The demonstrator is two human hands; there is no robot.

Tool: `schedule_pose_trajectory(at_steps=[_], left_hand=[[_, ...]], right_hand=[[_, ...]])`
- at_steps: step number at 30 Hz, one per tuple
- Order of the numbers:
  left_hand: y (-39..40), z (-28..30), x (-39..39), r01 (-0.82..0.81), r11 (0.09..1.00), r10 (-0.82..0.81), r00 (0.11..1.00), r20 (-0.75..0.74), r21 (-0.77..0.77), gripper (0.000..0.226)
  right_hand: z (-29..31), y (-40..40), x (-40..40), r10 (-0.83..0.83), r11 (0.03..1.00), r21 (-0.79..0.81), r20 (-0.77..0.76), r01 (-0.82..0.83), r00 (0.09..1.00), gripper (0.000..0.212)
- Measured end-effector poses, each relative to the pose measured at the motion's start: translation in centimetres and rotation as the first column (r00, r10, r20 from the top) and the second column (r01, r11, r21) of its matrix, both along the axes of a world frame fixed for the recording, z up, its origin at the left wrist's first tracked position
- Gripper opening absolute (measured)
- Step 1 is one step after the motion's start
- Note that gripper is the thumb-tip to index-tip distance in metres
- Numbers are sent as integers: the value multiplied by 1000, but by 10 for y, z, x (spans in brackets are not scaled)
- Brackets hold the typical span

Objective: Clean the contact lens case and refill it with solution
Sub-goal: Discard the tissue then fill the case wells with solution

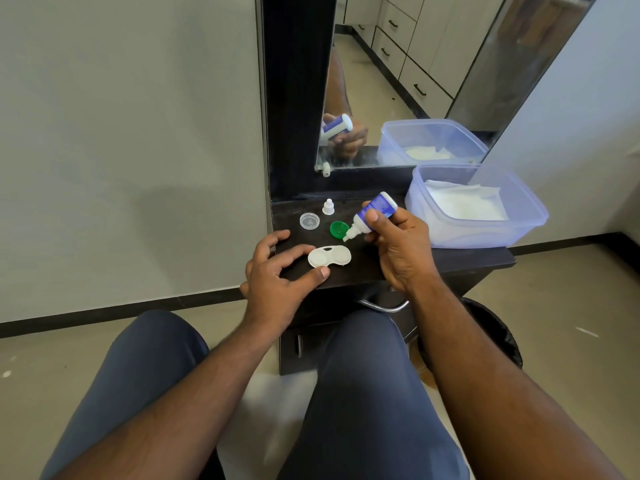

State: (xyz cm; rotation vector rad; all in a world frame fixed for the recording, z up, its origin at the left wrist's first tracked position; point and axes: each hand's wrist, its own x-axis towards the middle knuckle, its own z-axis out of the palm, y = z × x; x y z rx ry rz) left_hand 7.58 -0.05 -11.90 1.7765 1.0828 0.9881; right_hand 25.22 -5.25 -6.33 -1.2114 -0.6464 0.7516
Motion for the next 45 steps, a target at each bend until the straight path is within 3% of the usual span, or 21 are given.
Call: schedule_pose_trajectory(at_steps=[7,9,14,16,19,24,27,33,36,39,42,45], left_hand=[[4,10,-4,64,994,-61,998,34,-93,53],[4,15,-8,89,990,-83,995,53,-114,54],[17,36,0,-46,998,49,990,130,-31,22],[31,46,11,-40,999,38,997,68,15,11],[51,64,30,47,997,-39,992,-123,60,19],[71,79,61,120,988,-66,891,-449,92,31],[79,76,70,120,991,-70,856,-512,66,29],[81,72,77,104,992,-52,858,-510,74,15],[78,74,76,89,992,-44,907,-418,89,16],[71,86,74,97,990,-85,990,-117,100,10],[60,102,70,167,979,-180,978,104,120,11],[54,111,65,254,955,-278,946,168,152,17]], right_hand=[[-1,0,3,-10,992,124,-149,28,989,41],[-1,-2,3,2,987,161,-194,29,981,38],[4,0,-1,-46,995,83,-158,60,986,24],[4,0,-1,-68,997,34,-99,71,993,25],[2,-1,0,-37,999,22,-93,39,995,29],[-1,-2,3,30,999,38,-83,-27,996,27],[-1,-3,3,24,1000,1,-47,-24,999,44],[0,-1,1,0,998,-68,-3,0,1000,42],[1,-1,-1,-9,997,-77,15,10,1000,41],[0,0,0,-14,998,-67,15,15,1000,41],[-1,1,2,-20,996,-90,39,24,999,40],[-2,3,1,-13,993,-113,69,20,998,40]])
